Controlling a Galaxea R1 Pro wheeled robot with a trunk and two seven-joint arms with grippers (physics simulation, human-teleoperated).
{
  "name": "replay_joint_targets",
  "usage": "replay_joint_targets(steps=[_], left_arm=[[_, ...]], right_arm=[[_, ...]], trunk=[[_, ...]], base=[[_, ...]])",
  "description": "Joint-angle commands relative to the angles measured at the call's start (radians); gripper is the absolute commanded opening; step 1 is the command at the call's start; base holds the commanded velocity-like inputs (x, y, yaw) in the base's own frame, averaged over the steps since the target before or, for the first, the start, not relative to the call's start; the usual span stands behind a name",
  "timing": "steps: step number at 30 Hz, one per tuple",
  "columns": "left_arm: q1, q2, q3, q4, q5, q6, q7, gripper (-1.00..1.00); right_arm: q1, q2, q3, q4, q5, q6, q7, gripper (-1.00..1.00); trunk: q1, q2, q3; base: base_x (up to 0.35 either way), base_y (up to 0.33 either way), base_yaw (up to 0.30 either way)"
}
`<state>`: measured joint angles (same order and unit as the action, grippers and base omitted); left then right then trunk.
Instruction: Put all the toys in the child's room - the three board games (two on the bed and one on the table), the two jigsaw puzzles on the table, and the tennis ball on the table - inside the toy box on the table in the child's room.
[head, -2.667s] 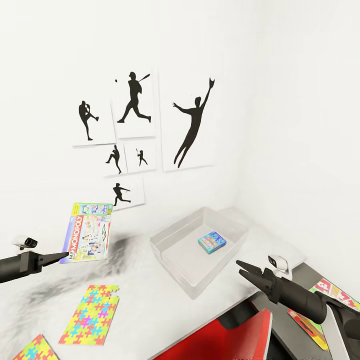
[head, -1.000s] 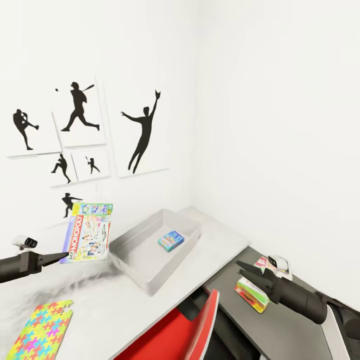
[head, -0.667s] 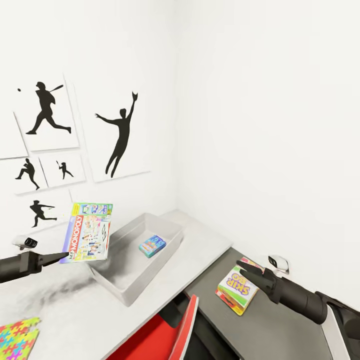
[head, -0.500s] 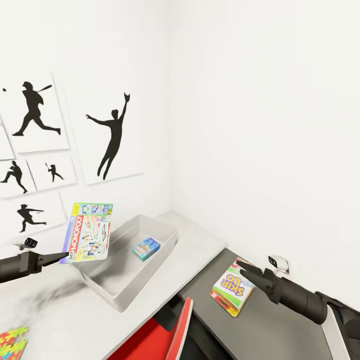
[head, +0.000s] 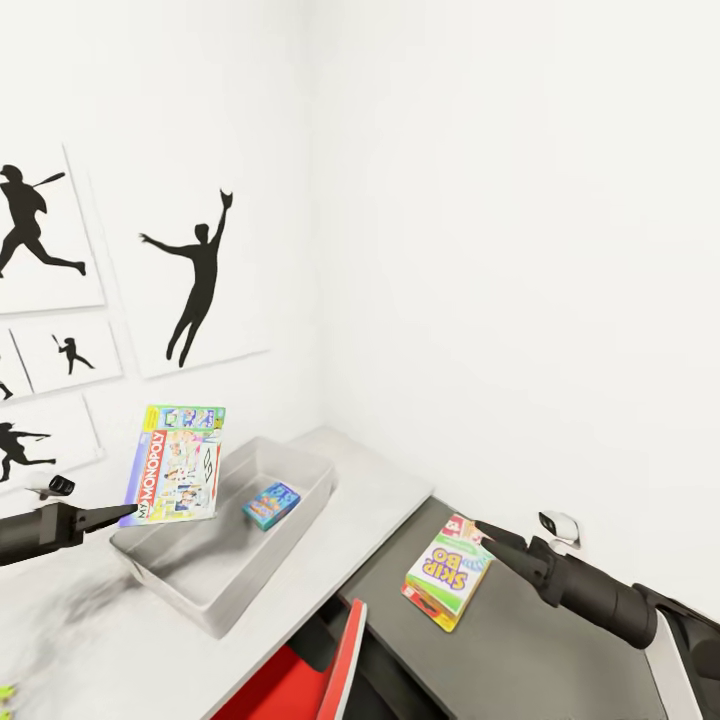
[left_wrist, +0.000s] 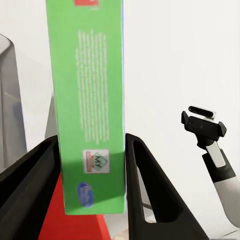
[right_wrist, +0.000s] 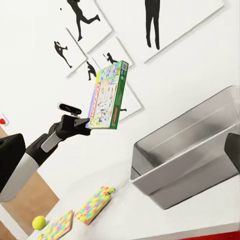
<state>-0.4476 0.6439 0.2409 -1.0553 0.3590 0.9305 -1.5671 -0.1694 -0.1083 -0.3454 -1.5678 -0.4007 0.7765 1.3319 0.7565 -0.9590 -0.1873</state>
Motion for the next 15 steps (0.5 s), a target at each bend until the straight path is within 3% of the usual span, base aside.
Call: replay_joint_targets(steps=[1,15], left_arm=[[0.0,0.0,0.0,0.0,0.0,0.01,-0.004,-1.0],[0.0,0.0,0.0,0.001,0.0,0.01,-0.004,-1.0]], right_arm=[[-0.001,0.0,-0.001,0.0,-0.003,0.008,0.002,1.0],[-0.001,0.0,-0.003,0.0,-0.003,0.009,0.003,1.0]], trunk=[[0.0,-0.001,-0.001],[0.0,-0.001,0.015]], base=[[0.0,0.0,-0.165],[0.06,0.0,-0.208]])
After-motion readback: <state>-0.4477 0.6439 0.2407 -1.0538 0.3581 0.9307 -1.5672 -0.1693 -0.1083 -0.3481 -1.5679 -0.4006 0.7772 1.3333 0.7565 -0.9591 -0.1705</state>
